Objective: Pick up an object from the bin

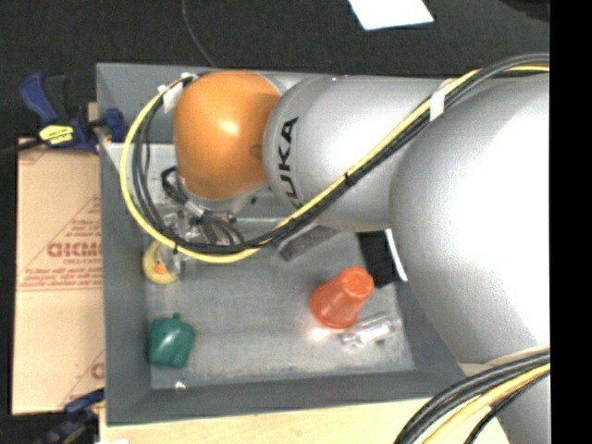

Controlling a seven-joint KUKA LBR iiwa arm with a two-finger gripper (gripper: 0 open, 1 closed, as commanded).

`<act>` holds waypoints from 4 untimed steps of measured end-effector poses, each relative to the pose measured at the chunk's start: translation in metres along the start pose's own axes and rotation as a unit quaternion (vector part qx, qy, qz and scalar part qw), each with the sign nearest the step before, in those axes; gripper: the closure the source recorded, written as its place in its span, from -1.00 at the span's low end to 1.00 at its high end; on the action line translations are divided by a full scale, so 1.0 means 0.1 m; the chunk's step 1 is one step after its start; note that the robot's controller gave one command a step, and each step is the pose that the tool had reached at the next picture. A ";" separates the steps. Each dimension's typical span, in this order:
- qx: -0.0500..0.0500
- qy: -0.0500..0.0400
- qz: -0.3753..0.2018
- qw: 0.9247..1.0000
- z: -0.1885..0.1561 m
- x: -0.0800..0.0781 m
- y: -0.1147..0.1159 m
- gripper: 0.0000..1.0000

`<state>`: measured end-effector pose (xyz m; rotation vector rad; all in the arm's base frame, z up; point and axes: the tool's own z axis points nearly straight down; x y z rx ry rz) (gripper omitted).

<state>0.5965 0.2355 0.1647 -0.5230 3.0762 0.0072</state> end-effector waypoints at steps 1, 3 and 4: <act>0.000 0.000 0.001 1.000 0.00 0.00 0.00 1.00; -0.001 -0.002 0.023 1.000 0.12 -0.14 -0.02 1.00; 0.000 -0.004 -0.034 0.999 0.35 0.05 -0.09 1.00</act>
Offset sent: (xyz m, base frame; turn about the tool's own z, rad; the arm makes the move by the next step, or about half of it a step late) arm 0.0300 -0.0303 -0.0071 0.0966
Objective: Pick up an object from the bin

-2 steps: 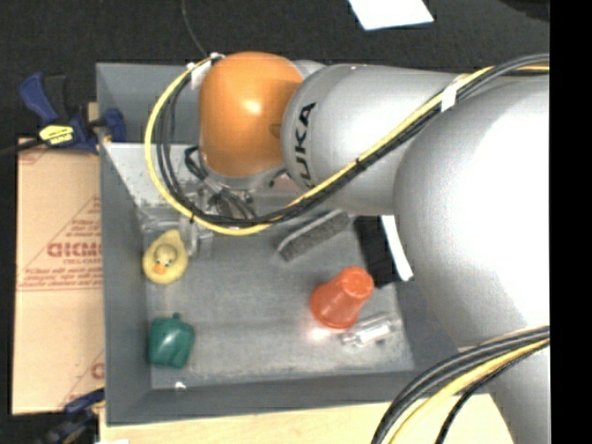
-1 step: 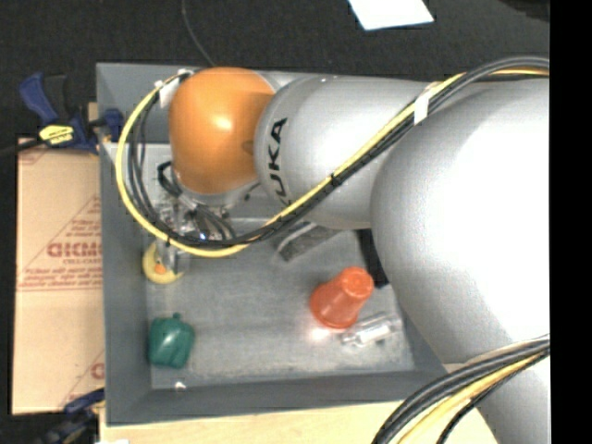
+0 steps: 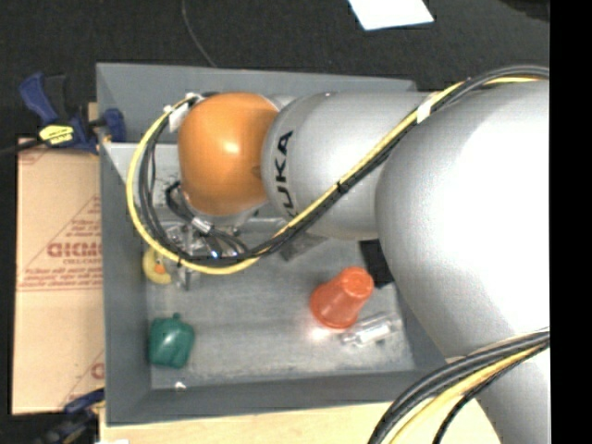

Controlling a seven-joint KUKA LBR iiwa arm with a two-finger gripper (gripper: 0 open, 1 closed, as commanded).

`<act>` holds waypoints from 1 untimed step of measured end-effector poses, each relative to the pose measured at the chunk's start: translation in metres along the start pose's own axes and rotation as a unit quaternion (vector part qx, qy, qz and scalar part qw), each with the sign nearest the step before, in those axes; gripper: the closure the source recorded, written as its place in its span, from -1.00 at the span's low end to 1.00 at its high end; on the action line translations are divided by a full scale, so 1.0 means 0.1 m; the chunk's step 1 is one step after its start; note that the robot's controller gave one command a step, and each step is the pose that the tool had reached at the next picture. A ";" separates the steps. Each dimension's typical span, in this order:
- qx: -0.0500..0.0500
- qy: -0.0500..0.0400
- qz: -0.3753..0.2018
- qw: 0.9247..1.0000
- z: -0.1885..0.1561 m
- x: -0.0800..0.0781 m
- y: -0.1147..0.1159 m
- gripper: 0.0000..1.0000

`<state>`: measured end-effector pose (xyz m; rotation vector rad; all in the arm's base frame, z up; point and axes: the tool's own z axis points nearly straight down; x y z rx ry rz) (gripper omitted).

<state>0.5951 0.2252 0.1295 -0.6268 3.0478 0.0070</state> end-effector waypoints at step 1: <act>-0.001 -0.003 -0.019 1.000 -0.06 -0.06 0.07 1.00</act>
Offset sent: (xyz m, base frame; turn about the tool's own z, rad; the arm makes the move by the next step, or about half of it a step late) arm 0.0088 0.0077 -0.0069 -0.0454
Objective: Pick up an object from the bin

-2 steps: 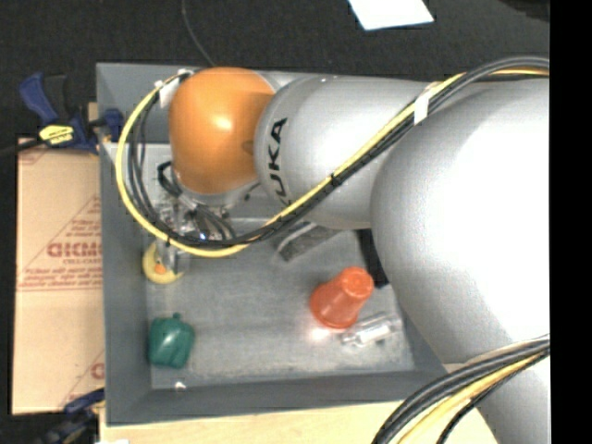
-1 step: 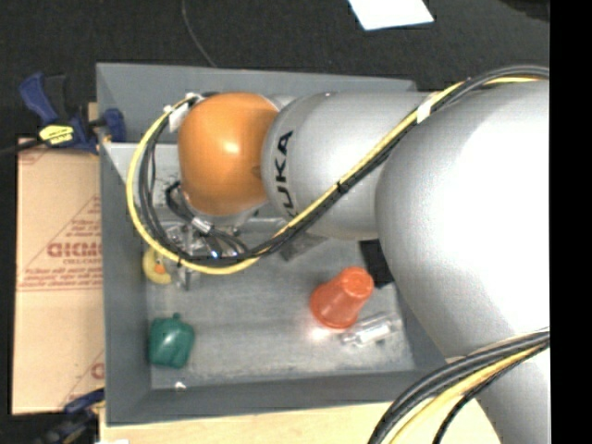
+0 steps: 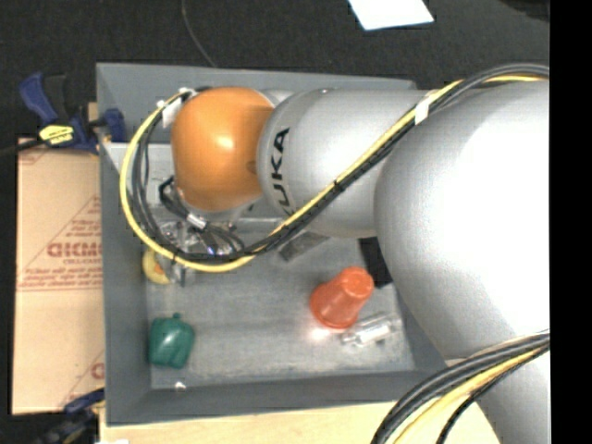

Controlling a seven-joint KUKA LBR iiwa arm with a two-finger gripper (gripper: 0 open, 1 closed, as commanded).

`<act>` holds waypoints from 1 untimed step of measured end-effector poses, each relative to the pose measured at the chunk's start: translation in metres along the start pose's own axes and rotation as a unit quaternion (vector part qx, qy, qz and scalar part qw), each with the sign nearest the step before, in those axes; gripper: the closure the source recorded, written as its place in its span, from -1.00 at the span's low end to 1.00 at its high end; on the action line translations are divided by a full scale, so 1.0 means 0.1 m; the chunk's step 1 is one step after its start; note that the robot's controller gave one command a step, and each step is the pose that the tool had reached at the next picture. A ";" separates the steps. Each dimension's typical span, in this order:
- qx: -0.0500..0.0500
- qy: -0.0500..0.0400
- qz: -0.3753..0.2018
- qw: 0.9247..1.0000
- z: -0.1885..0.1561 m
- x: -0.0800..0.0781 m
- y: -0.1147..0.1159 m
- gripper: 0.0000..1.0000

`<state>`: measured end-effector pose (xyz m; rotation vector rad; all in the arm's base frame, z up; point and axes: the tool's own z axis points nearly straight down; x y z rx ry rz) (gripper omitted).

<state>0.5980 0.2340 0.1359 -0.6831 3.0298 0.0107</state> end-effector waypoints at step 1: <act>0.000 -0.002 -0.001 1.000 0.12 -0.06 -0.04 -1.00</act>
Offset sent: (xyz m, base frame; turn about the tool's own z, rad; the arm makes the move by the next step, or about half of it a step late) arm 0.0000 0.0000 0.0000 0.0000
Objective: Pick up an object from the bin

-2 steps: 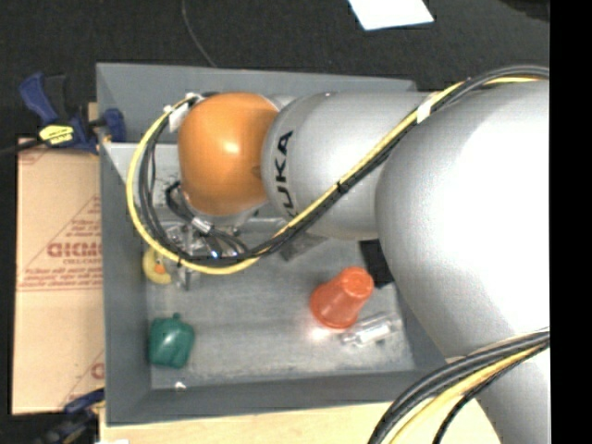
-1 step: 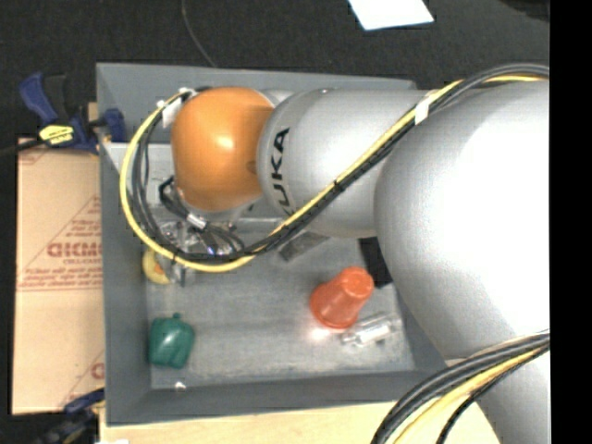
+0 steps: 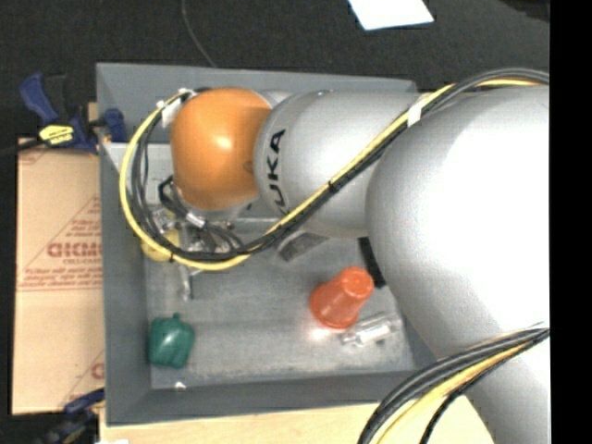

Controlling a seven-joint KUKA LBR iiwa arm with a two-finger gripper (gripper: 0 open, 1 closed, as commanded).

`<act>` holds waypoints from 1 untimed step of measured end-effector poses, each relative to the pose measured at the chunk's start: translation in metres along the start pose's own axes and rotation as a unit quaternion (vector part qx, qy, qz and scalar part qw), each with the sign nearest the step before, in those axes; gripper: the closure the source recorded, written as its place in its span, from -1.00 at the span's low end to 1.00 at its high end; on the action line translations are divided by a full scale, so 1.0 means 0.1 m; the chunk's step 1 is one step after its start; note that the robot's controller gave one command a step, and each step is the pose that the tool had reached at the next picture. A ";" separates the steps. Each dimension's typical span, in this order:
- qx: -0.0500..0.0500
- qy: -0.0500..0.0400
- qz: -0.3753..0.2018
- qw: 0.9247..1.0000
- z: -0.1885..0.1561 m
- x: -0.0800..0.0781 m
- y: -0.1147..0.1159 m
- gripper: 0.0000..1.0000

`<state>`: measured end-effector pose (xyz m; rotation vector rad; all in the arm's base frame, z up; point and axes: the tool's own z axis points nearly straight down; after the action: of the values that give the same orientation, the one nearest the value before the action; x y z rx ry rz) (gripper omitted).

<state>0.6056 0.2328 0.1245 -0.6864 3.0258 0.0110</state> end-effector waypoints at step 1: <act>0.000 0.000 0.002 1.000 0.01 0.00 0.00 1.00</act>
Offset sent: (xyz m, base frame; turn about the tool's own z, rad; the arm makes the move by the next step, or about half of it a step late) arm 0.0000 0.0000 0.0000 0.0000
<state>0.6055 0.2326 0.1240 -0.6813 3.0281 0.0116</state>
